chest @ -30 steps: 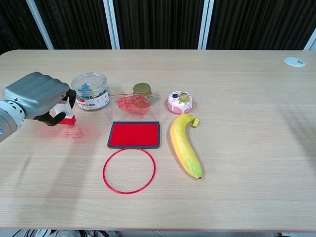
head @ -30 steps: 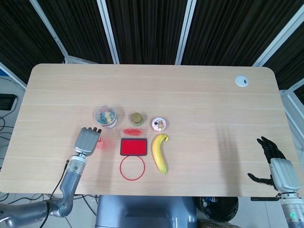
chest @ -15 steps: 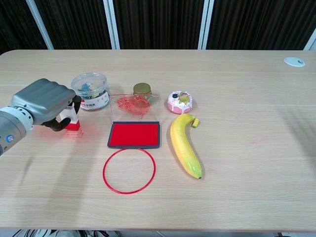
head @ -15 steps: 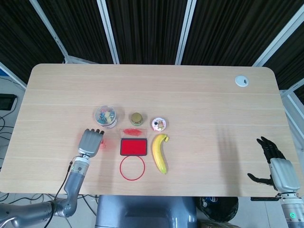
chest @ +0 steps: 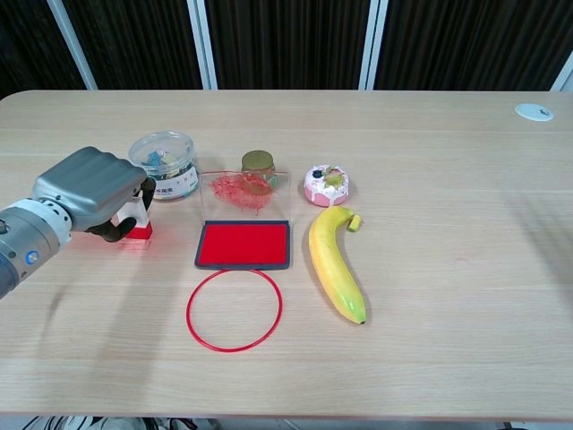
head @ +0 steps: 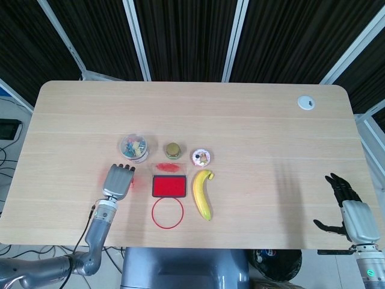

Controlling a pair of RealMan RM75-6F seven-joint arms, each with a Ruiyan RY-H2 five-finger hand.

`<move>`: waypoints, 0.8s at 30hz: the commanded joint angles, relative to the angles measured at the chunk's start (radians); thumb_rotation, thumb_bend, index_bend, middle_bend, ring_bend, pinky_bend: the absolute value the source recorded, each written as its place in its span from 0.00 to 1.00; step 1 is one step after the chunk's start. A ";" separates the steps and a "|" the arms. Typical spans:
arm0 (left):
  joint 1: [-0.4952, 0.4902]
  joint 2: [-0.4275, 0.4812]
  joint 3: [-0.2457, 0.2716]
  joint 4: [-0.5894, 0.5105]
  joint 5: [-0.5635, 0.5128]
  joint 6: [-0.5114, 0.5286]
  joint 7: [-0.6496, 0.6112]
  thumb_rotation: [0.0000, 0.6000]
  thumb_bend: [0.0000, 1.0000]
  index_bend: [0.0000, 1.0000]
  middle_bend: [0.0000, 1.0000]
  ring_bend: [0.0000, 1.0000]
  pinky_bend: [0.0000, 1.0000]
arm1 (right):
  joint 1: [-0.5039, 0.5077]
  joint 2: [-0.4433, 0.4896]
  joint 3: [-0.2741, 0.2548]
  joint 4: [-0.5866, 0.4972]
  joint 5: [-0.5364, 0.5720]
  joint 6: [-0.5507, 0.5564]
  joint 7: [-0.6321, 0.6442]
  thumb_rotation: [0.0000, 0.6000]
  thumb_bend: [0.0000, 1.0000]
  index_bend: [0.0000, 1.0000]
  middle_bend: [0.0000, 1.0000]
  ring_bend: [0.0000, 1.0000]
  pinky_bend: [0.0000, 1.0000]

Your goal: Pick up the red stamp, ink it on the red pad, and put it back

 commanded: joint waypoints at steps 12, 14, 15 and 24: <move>0.006 0.001 0.003 -0.001 -0.003 -0.008 0.024 1.00 0.42 0.51 0.52 0.45 0.59 | 0.000 0.000 0.001 -0.002 0.002 0.000 -0.002 1.00 0.16 0.00 0.00 0.00 0.18; 0.007 0.000 0.002 0.000 -0.005 -0.008 0.026 1.00 0.42 0.50 0.51 0.44 0.59 | 0.000 0.000 0.001 -0.002 0.003 -0.001 -0.002 1.00 0.16 0.00 0.00 0.00 0.18; 0.007 0.000 0.002 0.000 -0.005 -0.008 0.027 1.00 0.42 0.50 0.51 0.44 0.58 | 0.000 0.000 0.001 -0.002 0.002 -0.001 -0.002 1.00 0.16 0.00 0.00 0.00 0.18; 0.011 0.001 0.001 -0.005 -0.010 -0.012 0.037 1.00 0.40 0.44 0.44 0.38 0.55 | 0.000 0.000 0.001 -0.003 0.005 -0.001 -0.006 1.00 0.16 0.00 0.00 0.00 0.18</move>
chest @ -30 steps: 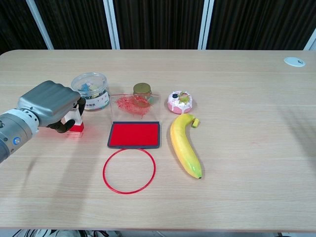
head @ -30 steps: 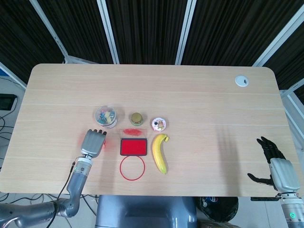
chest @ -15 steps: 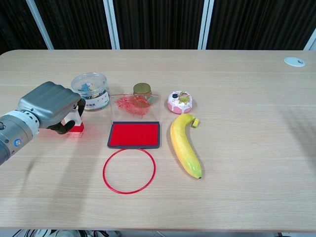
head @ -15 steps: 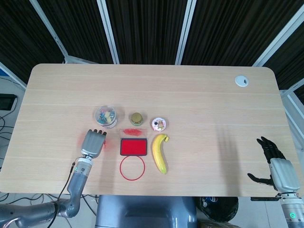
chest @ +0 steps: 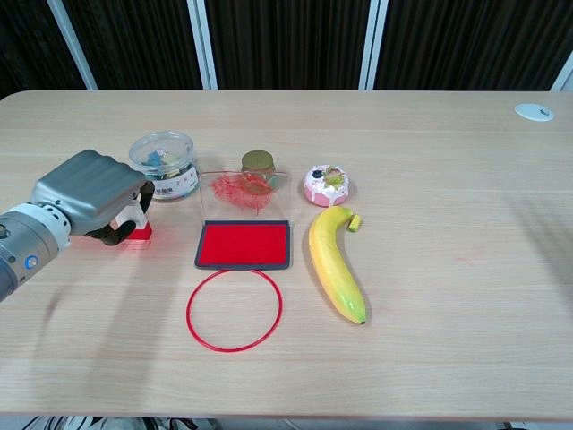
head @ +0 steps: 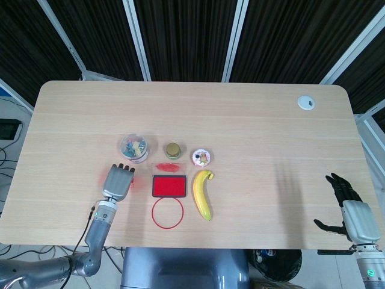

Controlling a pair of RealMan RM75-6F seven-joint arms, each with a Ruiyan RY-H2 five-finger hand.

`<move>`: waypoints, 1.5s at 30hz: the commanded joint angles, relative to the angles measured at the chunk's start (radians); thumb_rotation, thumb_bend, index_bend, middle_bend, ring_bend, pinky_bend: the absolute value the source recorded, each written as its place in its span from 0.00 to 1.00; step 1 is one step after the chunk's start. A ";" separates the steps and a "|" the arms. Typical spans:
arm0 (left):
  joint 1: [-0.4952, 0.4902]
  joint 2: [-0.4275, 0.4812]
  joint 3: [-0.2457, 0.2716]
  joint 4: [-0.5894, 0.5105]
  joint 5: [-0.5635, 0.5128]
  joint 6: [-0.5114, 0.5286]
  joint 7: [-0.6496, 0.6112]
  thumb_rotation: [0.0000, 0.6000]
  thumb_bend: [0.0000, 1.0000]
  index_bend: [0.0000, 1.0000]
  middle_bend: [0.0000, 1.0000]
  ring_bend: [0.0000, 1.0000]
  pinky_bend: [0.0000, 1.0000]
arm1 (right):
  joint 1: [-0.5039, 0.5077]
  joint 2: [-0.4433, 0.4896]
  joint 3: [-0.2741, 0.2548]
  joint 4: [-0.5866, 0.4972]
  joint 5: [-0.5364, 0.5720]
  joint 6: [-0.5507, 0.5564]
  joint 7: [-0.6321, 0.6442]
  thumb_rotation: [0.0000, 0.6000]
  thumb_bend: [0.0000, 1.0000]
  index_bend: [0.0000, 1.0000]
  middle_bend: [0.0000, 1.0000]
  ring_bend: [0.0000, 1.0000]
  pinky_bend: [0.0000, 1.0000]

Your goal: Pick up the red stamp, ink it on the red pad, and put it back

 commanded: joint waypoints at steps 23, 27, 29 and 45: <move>0.010 0.051 -0.004 -0.070 -0.012 0.010 0.020 1.00 0.13 0.24 0.21 0.22 0.40 | -0.001 0.000 0.001 0.001 0.000 0.002 0.001 1.00 0.16 0.00 0.00 0.00 0.18; 0.031 0.104 -0.005 -0.138 0.022 0.053 -0.024 1.00 0.13 0.13 0.14 0.16 0.33 | -0.001 -0.001 0.001 0.002 -0.002 0.004 -0.001 1.00 0.16 0.00 0.00 0.00 0.18; 0.038 0.126 -0.003 -0.163 0.032 0.062 -0.041 1.00 0.13 0.11 0.10 0.13 0.29 | -0.001 -0.001 0.001 0.003 -0.003 0.004 -0.002 1.00 0.16 0.00 0.00 0.00 0.18; 0.217 0.453 0.111 -0.482 0.270 0.270 -0.317 1.00 0.09 0.00 0.00 0.04 0.15 | -0.004 -0.012 0.000 0.026 -0.028 0.033 -0.049 1.00 0.16 0.00 0.00 0.00 0.18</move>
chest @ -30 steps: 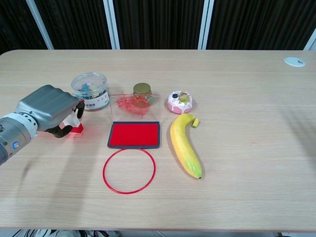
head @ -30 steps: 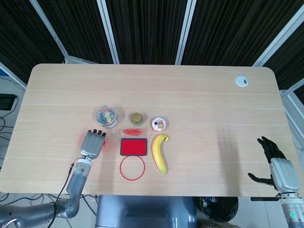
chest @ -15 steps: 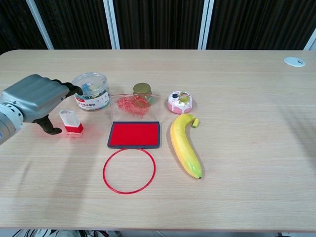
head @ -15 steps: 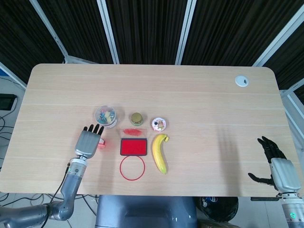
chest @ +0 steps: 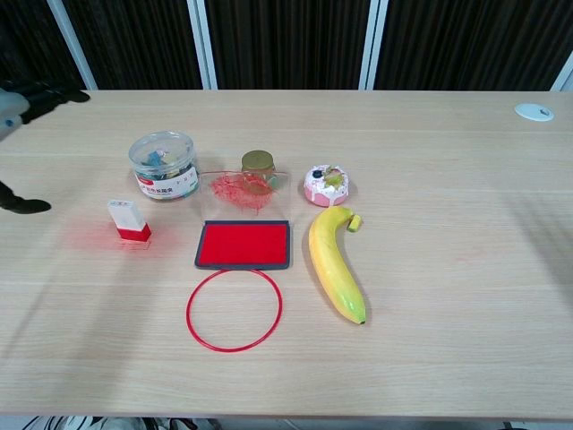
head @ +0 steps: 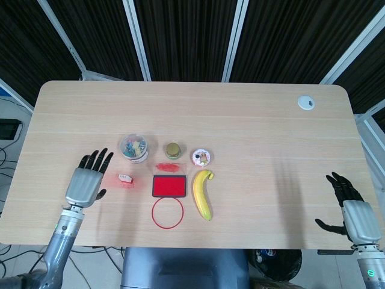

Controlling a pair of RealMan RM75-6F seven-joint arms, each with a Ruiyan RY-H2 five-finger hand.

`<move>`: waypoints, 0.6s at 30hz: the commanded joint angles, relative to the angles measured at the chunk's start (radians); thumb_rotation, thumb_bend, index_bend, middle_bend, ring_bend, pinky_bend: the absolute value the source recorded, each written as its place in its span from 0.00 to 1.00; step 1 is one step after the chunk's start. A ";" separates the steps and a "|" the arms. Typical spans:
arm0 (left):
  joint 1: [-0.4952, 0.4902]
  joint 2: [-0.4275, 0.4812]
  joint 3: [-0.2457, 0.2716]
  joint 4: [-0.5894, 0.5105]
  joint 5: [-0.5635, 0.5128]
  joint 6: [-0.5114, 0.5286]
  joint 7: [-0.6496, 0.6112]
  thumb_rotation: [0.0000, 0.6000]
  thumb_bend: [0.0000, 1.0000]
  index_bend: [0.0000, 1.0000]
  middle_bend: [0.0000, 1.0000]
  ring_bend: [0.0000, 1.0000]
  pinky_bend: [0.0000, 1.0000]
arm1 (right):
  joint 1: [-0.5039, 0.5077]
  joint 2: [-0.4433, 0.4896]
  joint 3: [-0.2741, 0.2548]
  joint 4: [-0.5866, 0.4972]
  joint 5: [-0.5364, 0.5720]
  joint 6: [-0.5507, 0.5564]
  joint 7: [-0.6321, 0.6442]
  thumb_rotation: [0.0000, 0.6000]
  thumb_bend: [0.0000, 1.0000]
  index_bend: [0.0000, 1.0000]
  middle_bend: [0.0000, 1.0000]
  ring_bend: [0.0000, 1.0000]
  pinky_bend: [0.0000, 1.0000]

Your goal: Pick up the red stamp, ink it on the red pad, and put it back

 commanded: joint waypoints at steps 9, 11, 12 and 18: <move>0.195 0.182 0.123 -0.044 0.135 0.192 -0.240 1.00 0.09 0.00 0.00 0.00 0.08 | -0.004 -0.017 0.000 0.014 -0.013 0.022 -0.053 1.00 0.16 0.00 0.00 0.00 0.18; 0.225 0.190 0.131 -0.020 0.134 0.209 -0.295 1.00 0.09 0.00 0.00 0.00 0.08 | -0.004 -0.020 0.000 0.016 -0.014 0.023 -0.059 1.00 0.16 0.00 0.00 0.00 0.18; 0.232 0.192 0.131 -0.008 0.136 0.210 -0.314 1.00 0.09 0.00 0.00 0.00 0.08 | -0.004 -0.022 0.000 0.016 -0.014 0.024 -0.062 1.00 0.15 0.00 0.00 0.00 0.18; 0.246 0.193 0.112 0.006 0.160 0.204 -0.347 1.00 0.09 0.00 0.00 0.00 0.08 | -0.005 -0.027 0.000 0.018 -0.016 0.028 -0.070 1.00 0.16 0.00 0.00 0.00 0.18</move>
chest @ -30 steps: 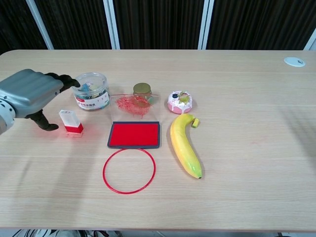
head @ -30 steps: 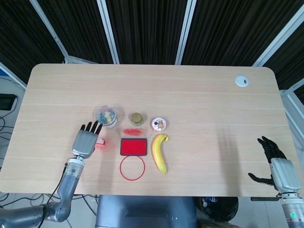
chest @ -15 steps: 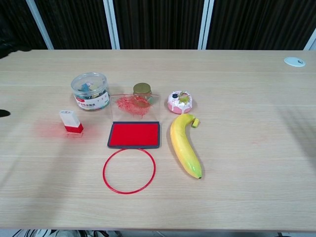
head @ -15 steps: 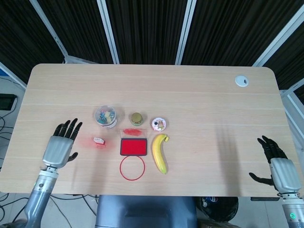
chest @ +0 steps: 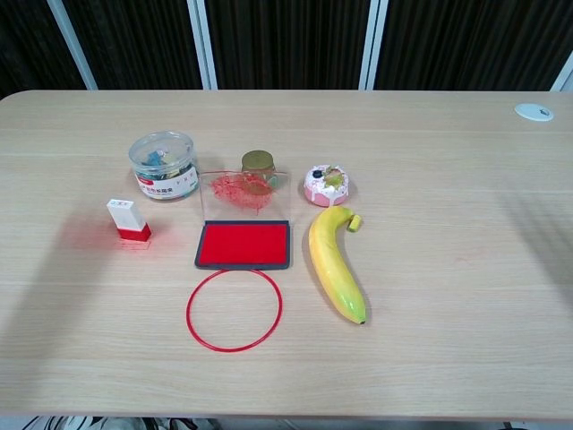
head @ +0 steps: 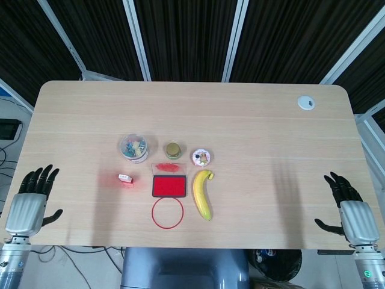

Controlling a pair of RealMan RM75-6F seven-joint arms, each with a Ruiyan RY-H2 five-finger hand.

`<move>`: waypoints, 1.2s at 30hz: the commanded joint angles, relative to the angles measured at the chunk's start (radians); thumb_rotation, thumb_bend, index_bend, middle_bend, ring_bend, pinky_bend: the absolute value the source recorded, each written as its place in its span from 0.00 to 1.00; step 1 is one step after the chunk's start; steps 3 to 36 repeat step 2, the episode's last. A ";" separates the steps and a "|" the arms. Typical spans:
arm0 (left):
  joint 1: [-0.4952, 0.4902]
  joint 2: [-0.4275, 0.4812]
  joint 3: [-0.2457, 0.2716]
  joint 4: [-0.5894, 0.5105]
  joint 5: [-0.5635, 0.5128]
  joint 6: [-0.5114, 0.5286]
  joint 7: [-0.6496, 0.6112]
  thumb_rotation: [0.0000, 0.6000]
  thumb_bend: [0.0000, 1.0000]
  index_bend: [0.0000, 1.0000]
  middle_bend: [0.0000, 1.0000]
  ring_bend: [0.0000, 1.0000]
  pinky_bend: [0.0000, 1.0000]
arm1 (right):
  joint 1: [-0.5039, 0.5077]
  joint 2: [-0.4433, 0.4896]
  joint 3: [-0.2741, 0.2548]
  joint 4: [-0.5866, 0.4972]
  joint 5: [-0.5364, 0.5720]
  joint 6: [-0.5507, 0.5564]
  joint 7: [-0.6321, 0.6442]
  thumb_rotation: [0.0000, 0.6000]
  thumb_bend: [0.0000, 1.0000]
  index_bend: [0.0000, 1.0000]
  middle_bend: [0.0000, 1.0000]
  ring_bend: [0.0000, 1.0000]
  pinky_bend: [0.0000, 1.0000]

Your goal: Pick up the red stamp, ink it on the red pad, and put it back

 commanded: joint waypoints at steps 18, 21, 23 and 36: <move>0.010 0.004 -0.015 -0.002 0.013 -0.003 -0.013 1.00 0.09 0.00 0.00 0.00 0.08 | -0.001 -0.001 0.001 0.000 0.002 0.002 0.001 1.00 0.16 0.00 0.00 0.00 0.18; 0.010 0.004 -0.015 -0.002 0.013 -0.003 -0.013 1.00 0.09 0.00 0.00 0.00 0.08 | -0.001 -0.001 0.001 0.000 0.002 0.002 0.001 1.00 0.16 0.00 0.00 0.00 0.18; 0.010 0.004 -0.015 -0.002 0.013 -0.003 -0.013 1.00 0.09 0.00 0.00 0.00 0.08 | -0.001 -0.001 0.001 0.000 0.002 0.002 0.001 1.00 0.16 0.00 0.00 0.00 0.18; 0.010 0.004 -0.015 -0.002 0.013 -0.003 -0.013 1.00 0.09 0.00 0.00 0.00 0.08 | -0.001 -0.001 0.001 0.000 0.002 0.002 0.001 1.00 0.16 0.00 0.00 0.00 0.18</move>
